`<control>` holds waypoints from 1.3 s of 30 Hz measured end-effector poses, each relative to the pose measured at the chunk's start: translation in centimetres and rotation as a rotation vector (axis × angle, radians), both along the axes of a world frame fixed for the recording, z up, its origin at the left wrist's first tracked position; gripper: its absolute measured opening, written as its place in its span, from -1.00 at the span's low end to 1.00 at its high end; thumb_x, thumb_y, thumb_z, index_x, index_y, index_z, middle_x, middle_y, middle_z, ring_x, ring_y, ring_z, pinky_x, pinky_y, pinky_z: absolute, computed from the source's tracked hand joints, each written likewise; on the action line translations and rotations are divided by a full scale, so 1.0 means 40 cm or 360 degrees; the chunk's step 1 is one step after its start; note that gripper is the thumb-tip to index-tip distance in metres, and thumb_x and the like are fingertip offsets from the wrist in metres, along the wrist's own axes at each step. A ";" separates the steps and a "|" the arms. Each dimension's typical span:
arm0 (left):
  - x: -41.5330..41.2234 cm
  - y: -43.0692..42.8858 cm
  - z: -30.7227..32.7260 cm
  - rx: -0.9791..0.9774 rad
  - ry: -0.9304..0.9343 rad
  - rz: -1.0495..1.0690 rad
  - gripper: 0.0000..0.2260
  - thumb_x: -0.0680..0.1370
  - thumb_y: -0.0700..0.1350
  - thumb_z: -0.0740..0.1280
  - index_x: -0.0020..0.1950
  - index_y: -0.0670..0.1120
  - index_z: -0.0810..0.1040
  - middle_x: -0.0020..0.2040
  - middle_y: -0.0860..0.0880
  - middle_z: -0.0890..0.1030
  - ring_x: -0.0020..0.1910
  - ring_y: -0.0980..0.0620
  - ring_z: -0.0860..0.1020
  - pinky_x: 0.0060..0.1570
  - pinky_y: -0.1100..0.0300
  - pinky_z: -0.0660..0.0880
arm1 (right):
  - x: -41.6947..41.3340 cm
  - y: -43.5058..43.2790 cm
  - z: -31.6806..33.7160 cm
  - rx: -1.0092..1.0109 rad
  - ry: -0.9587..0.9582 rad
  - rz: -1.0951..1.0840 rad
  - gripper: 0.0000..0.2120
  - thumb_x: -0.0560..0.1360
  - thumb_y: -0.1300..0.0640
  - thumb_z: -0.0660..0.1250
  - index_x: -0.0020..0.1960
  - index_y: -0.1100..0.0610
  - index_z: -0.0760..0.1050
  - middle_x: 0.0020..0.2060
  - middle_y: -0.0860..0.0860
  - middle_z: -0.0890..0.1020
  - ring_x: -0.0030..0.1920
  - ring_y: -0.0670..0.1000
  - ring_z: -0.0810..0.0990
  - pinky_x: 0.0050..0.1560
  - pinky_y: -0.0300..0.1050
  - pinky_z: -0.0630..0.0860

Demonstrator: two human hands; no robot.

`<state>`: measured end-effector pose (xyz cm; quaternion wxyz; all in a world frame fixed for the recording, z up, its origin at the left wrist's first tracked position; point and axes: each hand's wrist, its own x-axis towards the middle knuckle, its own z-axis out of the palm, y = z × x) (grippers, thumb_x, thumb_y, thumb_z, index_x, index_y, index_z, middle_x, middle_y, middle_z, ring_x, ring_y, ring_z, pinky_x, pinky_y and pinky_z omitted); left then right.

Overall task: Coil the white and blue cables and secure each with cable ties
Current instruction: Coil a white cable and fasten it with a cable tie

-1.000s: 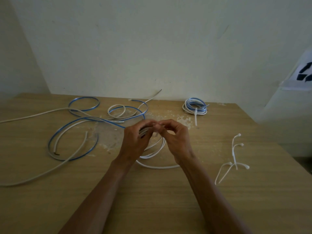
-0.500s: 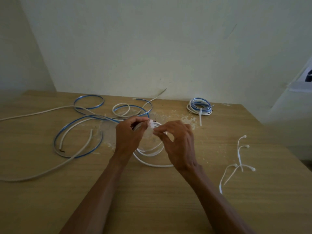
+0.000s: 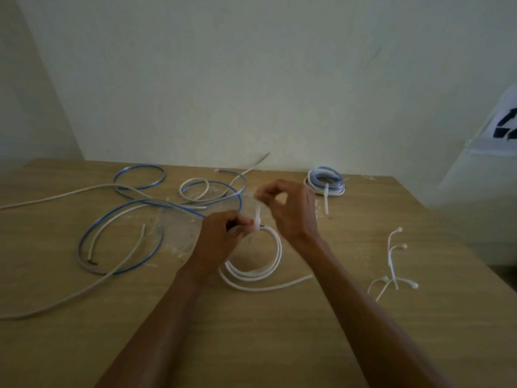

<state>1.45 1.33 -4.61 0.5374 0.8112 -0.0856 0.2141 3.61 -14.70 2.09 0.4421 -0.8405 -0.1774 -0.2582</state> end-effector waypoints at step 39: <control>-0.026 -0.007 0.017 -0.0335 -0.0029 -0.0098 -0.93 0.50 -0.28 0.48 -0.02 -0.20 0.71 -0.32 -0.01 0.68 -0.35 0.16 0.62 -0.30 0.37 0.48 | -0.004 -0.053 -0.089 0.0101 0.0391 0.0469 -0.85 0.41 0.21 0.56 -0.06 0.06 0.67 -0.18 -0.07 0.71 -0.11 -0.14 0.69 -0.14 -0.31 0.57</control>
